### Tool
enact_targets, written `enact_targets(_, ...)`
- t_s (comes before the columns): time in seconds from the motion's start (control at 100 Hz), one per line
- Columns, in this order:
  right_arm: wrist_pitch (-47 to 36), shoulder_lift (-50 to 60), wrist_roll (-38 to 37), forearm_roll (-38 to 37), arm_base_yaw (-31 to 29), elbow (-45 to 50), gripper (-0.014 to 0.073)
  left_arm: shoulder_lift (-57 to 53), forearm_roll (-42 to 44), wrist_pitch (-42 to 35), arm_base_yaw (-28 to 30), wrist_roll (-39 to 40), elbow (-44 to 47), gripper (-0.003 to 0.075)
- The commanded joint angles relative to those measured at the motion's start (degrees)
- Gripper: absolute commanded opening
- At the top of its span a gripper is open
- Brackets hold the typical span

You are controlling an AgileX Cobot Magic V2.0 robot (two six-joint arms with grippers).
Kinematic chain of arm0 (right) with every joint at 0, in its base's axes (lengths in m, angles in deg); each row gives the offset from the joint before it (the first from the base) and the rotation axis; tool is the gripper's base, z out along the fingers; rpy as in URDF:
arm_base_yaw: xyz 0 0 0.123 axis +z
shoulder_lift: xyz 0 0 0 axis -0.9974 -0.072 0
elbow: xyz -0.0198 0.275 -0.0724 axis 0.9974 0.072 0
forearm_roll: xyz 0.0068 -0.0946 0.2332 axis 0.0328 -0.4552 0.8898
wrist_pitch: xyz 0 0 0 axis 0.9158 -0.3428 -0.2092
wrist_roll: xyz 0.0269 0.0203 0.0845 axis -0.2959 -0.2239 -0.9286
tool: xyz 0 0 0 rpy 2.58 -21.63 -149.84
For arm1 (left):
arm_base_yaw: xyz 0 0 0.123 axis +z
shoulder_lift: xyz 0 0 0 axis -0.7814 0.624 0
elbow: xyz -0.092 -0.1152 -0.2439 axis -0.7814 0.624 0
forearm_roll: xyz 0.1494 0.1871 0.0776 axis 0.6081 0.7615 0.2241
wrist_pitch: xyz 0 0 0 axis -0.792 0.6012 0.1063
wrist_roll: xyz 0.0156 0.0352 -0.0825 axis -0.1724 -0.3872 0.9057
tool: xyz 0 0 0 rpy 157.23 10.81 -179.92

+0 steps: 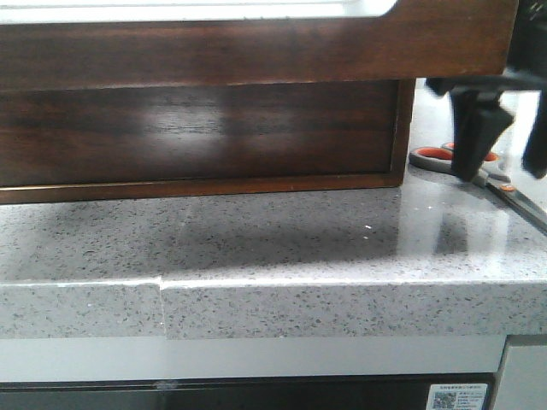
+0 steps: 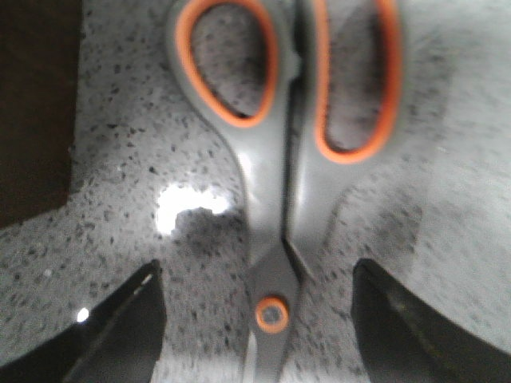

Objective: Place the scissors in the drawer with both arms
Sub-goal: 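Lower the right gripper over the grey-orange scissors and grasp them, then carry the scissors with the right gripper into the open drawer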

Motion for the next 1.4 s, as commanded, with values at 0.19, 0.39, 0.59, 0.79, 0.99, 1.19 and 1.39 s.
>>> enact_targets(0.19,-0.1,-0.6,0.4,-1.5,0.0,-1.6,0.0439,0.3,-2.6,-1.5,-0.4,0.8,-2.0,0.0346)
enact_targets(0.39,2.0,-2.9,0.4,-1.5,0.0,-1.6,0.0279,0.3,-2.6,-1.4,-0.4,0.8,-2.0,0.0346)
enact_targets(0.59,2.7,-3.0,0.4,-3.7,0.0,-1.6,-0.0039,0.3,-2.6,-1.3,-0.4,0.8,-2.0,0.0346)
enact_targets(0.79,3.6,-1.8,0.4,-6.0,0.0,-1.7,-0.0066,0.3,-2.6,-0.9,-0.4,0.8,-2.0,0.0346)
enact_targets(0.99,3.5,4.1,0.4,-6.5,-1.8,-1.7,-0.0066,0.3,-2.6,-0.7,-0.4,0.8,-2.0,0.0346)
enact_targets(1.19,2.2,12.2,0.4,-6.5,-6.1,-3.1,-0.0067,0.3,-2.6,0.9,-0.4,0.8,-2.0,0.0346)
enact_targets(1.39,1.8,17.8,0.4,-5.4,-6.1,-8.4,-0.0067,0.3,-2.6,1.6,-0.4,0.8,-2.0,0.0346)
